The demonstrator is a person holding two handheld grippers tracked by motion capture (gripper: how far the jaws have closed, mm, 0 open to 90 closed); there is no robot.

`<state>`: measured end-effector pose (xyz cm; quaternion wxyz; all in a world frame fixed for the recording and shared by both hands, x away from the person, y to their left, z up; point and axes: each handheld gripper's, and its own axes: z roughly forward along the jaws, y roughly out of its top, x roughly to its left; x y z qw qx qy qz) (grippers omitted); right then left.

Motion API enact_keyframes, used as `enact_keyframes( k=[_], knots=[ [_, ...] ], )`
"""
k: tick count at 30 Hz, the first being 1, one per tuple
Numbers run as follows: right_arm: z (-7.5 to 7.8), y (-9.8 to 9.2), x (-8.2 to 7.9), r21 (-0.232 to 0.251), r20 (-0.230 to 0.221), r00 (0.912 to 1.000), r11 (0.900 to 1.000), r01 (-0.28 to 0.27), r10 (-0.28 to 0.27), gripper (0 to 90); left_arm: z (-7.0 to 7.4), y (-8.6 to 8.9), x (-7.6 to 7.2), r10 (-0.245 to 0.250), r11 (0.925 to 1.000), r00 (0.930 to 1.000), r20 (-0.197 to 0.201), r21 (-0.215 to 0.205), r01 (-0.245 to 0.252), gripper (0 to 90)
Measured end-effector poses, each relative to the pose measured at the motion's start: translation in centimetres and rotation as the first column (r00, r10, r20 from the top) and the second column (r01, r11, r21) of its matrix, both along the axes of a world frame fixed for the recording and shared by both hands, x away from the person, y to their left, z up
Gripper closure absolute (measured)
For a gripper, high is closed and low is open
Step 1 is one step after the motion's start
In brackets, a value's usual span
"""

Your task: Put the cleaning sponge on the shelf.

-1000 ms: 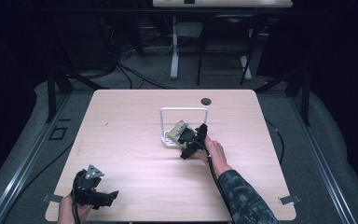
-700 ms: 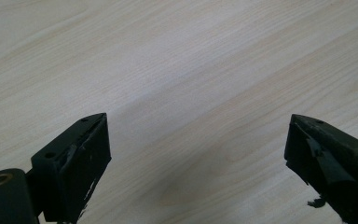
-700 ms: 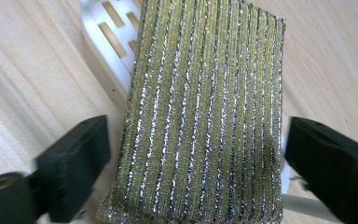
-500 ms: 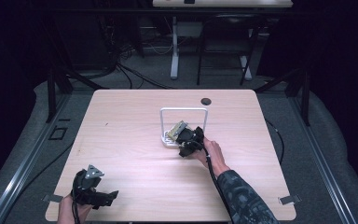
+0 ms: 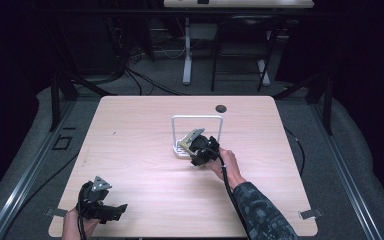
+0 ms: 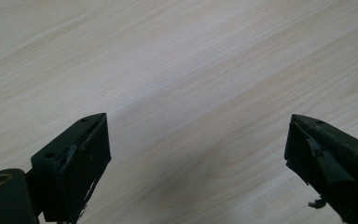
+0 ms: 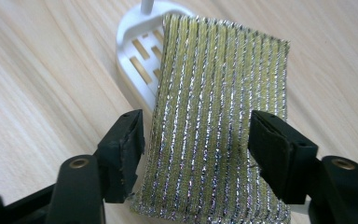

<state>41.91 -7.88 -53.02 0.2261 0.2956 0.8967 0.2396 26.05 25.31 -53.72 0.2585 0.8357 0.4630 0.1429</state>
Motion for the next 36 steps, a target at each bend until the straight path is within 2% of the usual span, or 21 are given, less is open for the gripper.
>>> enact_keyframes(
  k=[6, 9, 12, 16, 17, 24, 36],
  knots=[
    [0.9, -0.3, -1.0, 0.029, -0.036, 0.9993, 1.000, 0.009, -0.008, 30.0, 0.0, -0.2, -0.2, -0.006, 1.0000, 1.0000, -0.002, 0.002, 0.006, 6.8],
    [1.4, -0.4, -1.5, 0.031, -0.036, 0.9993, 0.999, 0.009, -0.008, 30.1, 0.1, -0.4, -0.1, -0.009, 0.9999, 1.0000, 0.002, 0.007, 0.009, 6.7],
    [1.9, -0.8, -1.9, 0.060, -0.040, 0.9992, 0.998, 0.003, 0.000, 29.0, 0.1, -0.5, -0.1, -0.017, 0.9998, 0.9999, 0.000, 0.008, 0.017, 6.7],
    [2.2, -1.2, -2.3, 0.061, -0.086, 0.9963, 0.998, 0.003, 0.003, 27.0, 0.0, -0.9, 0.0, -0.033, 0.9993, 0.9995, -0.003, 0.015, 0.033, 6.7],
    [2.3, -1.3, -2.5, 0.061, -0.083, 0.9965, 0.998, -0.002, 0.007, 27.0, 0.0, -1.0, 0.0, -0.037, 0.9992, 0.9993, -0.007, 0.012, 0.037, 6.7],
    [3.1, -2.7, -3.3, 0.124, -0.127, 0.9917, 0.992, 0.002, 0.014, 27.1, 0.0, -1.3, 0.3, -0.049, 0.9988, 0.9987, -0.011, 0.006, 0.049, 6.7],
    [3.3, -6.0, -5.2, 0.103, -0.134, 0.9906, 0.994, 0.040, -0.026, 24.5, 0.0, -2.3, 1.1, -0.094, 0.9954, 0.9953, -0.023, 0.013, 0.095, 6.3]
  ],
)
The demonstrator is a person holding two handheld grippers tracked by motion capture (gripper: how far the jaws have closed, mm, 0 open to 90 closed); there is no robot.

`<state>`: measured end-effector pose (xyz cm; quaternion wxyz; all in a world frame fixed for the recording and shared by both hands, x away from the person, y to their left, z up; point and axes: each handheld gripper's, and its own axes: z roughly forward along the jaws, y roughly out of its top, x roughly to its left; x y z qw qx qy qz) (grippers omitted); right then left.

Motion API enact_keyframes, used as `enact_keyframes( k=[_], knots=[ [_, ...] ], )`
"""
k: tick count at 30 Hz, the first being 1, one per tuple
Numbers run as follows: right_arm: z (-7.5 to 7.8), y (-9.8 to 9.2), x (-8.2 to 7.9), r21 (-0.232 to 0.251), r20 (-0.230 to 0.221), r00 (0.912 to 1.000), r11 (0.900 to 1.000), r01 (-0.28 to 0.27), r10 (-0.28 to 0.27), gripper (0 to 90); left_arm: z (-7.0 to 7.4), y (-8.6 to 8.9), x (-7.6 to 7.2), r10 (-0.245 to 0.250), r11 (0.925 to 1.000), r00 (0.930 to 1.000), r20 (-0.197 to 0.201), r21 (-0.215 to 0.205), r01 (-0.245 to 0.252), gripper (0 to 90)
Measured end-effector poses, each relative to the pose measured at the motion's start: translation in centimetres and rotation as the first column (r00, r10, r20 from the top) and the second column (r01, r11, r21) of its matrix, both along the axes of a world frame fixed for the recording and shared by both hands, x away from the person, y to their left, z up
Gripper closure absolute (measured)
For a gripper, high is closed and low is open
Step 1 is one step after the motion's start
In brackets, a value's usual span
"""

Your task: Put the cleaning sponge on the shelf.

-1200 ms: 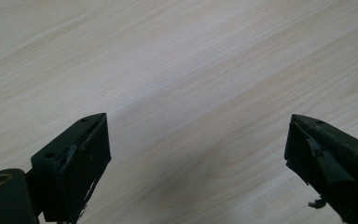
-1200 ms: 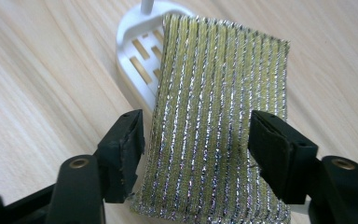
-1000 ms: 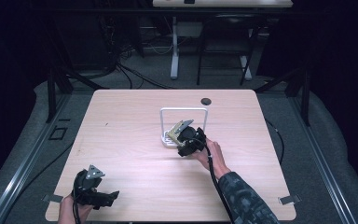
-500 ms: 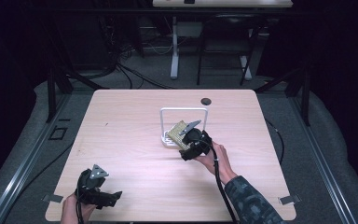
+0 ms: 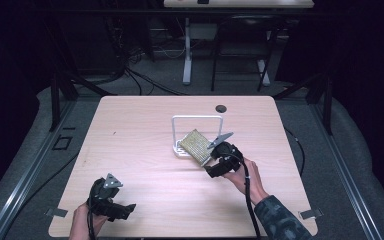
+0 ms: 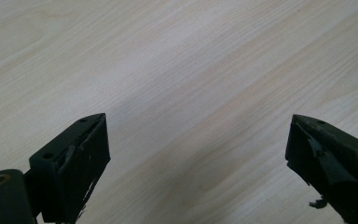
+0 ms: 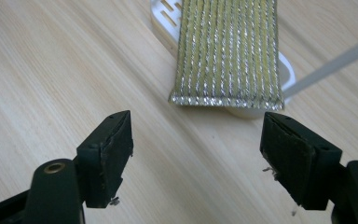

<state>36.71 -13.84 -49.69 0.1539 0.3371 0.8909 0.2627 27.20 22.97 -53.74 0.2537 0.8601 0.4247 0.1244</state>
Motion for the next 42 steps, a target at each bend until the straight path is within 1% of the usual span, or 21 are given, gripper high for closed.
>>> enact_keyframes(
  k=[1, 2, 3, 6, 9, 13, 14, 16, 20, 22, 25, 27, 29, 32, 35, 37, 41, 42],
  knots=[
    [0.1, -0.3, -0.2, 0.002, 0.001, 1.0000, 1.000, 0.008, -0.008, 24.4, 0.0, 0.0, 0.0, 0.001, 1.0000, 1.0000, 0.003, -0.004, -0.001, 6.2],
    [0.1, -0.7, -0.4, 0.006, 0.006, 1.0000, 1.000, 0.006, -0.006, 24.2, 0.0, -0.1, 0.1, 0.001, 1.0000, 1.0000, 0.005, 0.002, -0.001, 6.2],
    [0.2, -1.0, -0.7, 0.008, 0.003, 0.9998, 1.000, 0.018, -0.018, 23.9, 0.0, -0.1, 0.1, -0.002, 1.0000, 1.0000, 0.005, 0.003, 0.002, 6.2],
    [0.4, -1.9, -1.3, 0.000, 0.003, 0.9997, 1.000, 0.023, -0.023, 22.6, 0.0, -0.1, 0.1, -0.006, 1.0000, 1.0000, 0.001, 0.006, 0.006, 6.0],
    [0.4, -3.0, -2.0, -0.006, 0.004, 0.9992, 0.999, 0.040, -0.040, 21.5, -0.1, -0.1, 0.2, -0.006, 0.9999, 1.0000, 0.002, 0.009, 0.006, 5.9],
    [0.1, -4.9, -3.1, 0.017, 0.024, 0.9974, 0.998, 0.068, -0.068, 20.7, -0.1, -0.1, 0.4, -0.005, 0.9999, 1.0000, 0.004, 0.012, 0.005, 5.9],
    [0.0, -5.4, -3.4, 0.022, 0.022, 0.9968, 0.997, 0.077, -0.077, 20.6, -0.1, -0.2, 0.5, 0.001, 0.9999, 1.0000, 0.009, 0.013, -0.001, 5.8],
    [-0.2, -6.3, -3.9, 0.011, 0.022, 0.9957, 0.996, 0.090, -0.090, 19.1, -0.1, -0.1, 0.7, -0.003, 0.9999, 0.9999, 0.010, 0.012, 0.003, 5.8],
    [-0.5, -7.9, -4.8, 0.016, 0.021, 0.9917, 0.992, 0.126, -0.127, 17.8, -0.1, -0.2, 1.0, -0.001, 0.9999, 0.9999, 0.015, 0.013, 0.001, 5.6],
    [-0.4, -8.7, -5.4, 0.025, 0.031, 0.9890, 0.989, 0.144, -0.145, 17.2, -0.1, -0.3, 1.1, -0.004, 0.9999, 0.9999, 0.010, 0.012, 0.004, 5.6],
    [-0.4, -9.9, -6.2, 0.035, 0.045, 0.9840, 0.985, 0.171, -0.172, 15.4, -0.1, -0.4, 1.3, -0.006, 0.9999, 0.9999, 0.016, 0.016, 0.006, 5.5],
    [-0.6, -10.7, -6.7, 0.036, 0.041, 0.9812, 0.982, 0.187, -0.189, 14.8, -0.1, -0.4, 1.3, -0.010, 0.9998, 0.9999, 0.012, 0.015, 0.010, 5.4],
    [-0.8, -11.4, -7.2, 0.037, 0.037, 0.9783, 0.979, 0.203, -0.204, 14.4, -0.2, -0.5, 1.4, -0.004, 0.9999, 0.9999, 0.017, 0.015, 0.004, 5.3],
    [-1.2, -12.5, -7.9, 0.036, 0.029, 0.9727, 0.973, 0.229, -0.230, 14.0, -0.2, -0.6, 1.4, -0.008, 0.9998, 0.9998, 0.016, 0.018, 0.008, 5.2],
    [-1.6, -13.7, -8.5, 0.051, 0.030, 0.9652, 0.965, 0.258, -0.260, 13.8, -0.2, -0.5, 1.4, -0.009, 0.9999, 0.9999, 0.010, 0.015, 0.009, 4.9],
    [-1.8, -14.3, -9.0, 0.046, 0.041, 0.9612, 0.961, 0.271, -0.273, 13.5, -0.2, -0.4, 1.4, -0.010, 0.9998, 0.9999, 0.007, 0.018, 0.010, 4.9],
    [-2.4, -15.2, -9.6, 0.038, 0.020, 0.9517, 0.951, 0.306, -0.306, 11.2, -0.2, -0.3, 1.3, -0.006, 0.9998, 1.0000, 0.007, 0.020, 0.006, 4.9],
    [-2.6, -15.4, -9.7, 0.028, 0.013, 0.9514, 0.951, 0.307, -0.308, 10.4, -0.2, -0.4, 1.3, -0.005, 0.9998, 1.0000, 0.007, 0.020, 0.005, 4.7]
  ],
)
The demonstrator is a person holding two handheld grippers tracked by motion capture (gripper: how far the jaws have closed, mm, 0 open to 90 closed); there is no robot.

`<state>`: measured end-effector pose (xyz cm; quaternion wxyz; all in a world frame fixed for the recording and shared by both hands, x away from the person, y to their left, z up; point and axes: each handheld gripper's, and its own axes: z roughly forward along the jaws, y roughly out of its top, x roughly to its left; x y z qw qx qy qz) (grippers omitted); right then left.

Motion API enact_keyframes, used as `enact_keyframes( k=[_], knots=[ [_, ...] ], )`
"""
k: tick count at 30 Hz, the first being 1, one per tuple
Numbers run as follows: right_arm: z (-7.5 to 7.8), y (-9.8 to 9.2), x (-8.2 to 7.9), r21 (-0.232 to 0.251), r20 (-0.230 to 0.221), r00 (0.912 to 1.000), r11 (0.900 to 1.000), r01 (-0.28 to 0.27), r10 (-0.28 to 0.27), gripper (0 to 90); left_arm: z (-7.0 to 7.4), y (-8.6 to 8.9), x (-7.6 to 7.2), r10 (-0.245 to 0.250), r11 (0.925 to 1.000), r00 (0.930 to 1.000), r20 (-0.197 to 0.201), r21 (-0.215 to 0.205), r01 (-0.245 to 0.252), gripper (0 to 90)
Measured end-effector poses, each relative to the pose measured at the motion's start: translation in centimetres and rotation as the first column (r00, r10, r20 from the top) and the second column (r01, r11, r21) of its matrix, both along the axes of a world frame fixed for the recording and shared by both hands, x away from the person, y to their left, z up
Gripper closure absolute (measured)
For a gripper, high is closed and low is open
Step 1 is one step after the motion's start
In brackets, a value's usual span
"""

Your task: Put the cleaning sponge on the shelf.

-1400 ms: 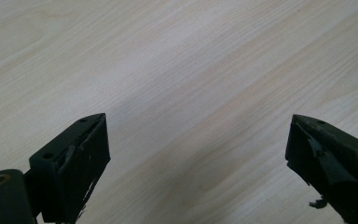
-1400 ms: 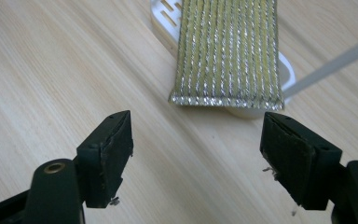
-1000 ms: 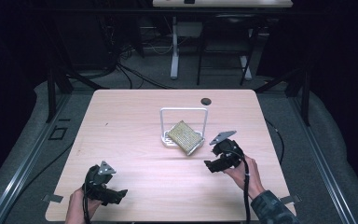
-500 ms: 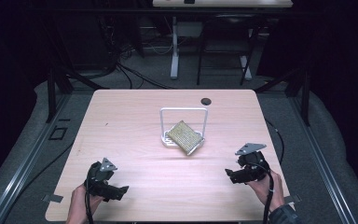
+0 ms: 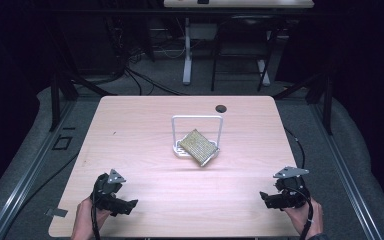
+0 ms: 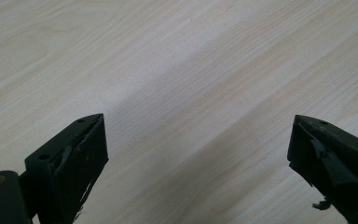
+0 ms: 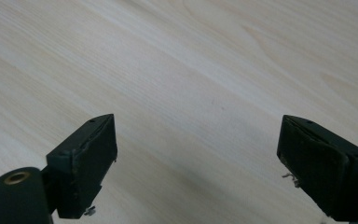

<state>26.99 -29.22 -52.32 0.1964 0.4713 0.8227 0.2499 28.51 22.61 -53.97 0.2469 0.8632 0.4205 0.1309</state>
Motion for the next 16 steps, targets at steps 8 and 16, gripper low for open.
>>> enact_keyframes(
  k=[8, 16],
  knots=[
    [-0.85, -0.60, 0.25, -0.030, -0.053, 0.9984, 0.999, 0.015, -0.016, 8.4, -0.08, -0.51, 0.25, -0.016, 0.9998, 0.9998, -0.011, -0.013, 0.016, 4.6],
    [-0.94, -0.45, 0.24, -0.053, -0.039, 0.9992, 0.999, -0.002, 0.000, 10.0, -0.04, -0.50, 0.49, -0.017, 0.9996, 0.9998, -0.013, -0.024, 0.017, 4.2]
  ],
)
